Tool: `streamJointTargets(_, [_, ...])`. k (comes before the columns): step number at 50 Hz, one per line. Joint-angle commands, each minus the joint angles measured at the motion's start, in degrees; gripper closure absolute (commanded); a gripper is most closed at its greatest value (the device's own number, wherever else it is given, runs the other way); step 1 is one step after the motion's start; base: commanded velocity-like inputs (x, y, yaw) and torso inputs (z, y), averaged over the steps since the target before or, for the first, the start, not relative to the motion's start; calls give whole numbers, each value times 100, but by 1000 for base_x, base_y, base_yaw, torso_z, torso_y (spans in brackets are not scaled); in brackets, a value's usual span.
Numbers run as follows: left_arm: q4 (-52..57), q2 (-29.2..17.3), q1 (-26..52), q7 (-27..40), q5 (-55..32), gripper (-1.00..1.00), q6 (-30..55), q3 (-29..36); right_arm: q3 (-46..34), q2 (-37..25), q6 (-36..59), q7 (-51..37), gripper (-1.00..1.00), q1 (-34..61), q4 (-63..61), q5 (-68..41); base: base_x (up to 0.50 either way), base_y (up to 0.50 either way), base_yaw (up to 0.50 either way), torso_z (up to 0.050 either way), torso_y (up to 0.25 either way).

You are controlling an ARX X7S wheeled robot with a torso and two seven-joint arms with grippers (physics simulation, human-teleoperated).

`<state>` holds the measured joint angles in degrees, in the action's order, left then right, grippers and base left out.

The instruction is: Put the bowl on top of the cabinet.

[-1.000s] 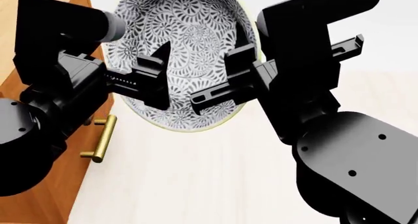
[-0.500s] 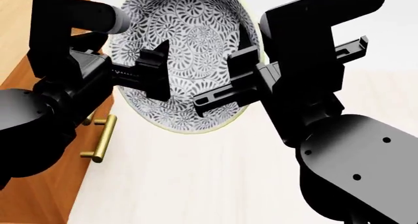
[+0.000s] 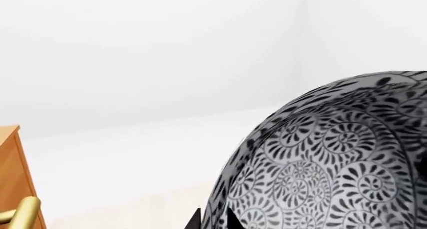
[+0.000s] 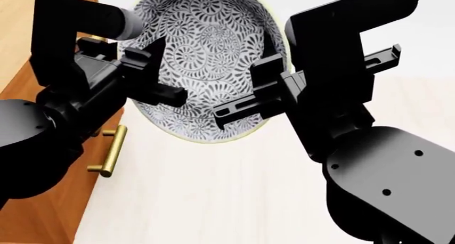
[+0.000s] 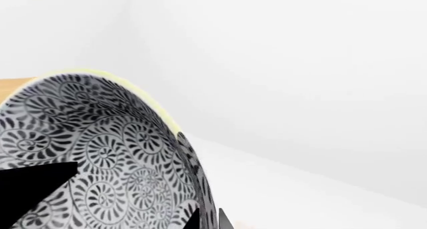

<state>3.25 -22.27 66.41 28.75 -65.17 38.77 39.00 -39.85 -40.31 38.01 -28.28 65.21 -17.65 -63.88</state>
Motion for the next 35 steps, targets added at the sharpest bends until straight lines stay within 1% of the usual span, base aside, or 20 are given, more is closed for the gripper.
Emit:
streamJointTargets(1, [195,-49,23,205,57,100,75,-54,99,-33,61,-64,100,58,-11,145,0,0,0,0,0])
streamJointTargets(8, [214,-1,85,279,64,100,129,-17,117,-47,204,-142,100,101,40,4,0,0,0,0,1])
streamJointTargets(9, [222,8,98,305,67,100,136,-15,109,-49,264,-202,-100,119,59,-17,0,0,0,0,0])
streamJointTargets(13, [160,31,71,273,116,100,88,8,62,-65,401,-230,-100,143,89,-79,0,0,0,0,0])
streamJointTargets(19, [100,40,38,228,163,100,31,27,-80,-77,582,28,-100,202,150,-164,0,0,0,0,0])
streamJointTargets(30, [66,33,52,204,202,100,-4,39,-61,-104,553,0,-100,185,115,-153,0,0,0,0,0])
streamJointTargets(35, [-66,87,183,224,187,100,84,55,5,-155,456,-38,-100,80,-4,-197,0,0,0,0,2])
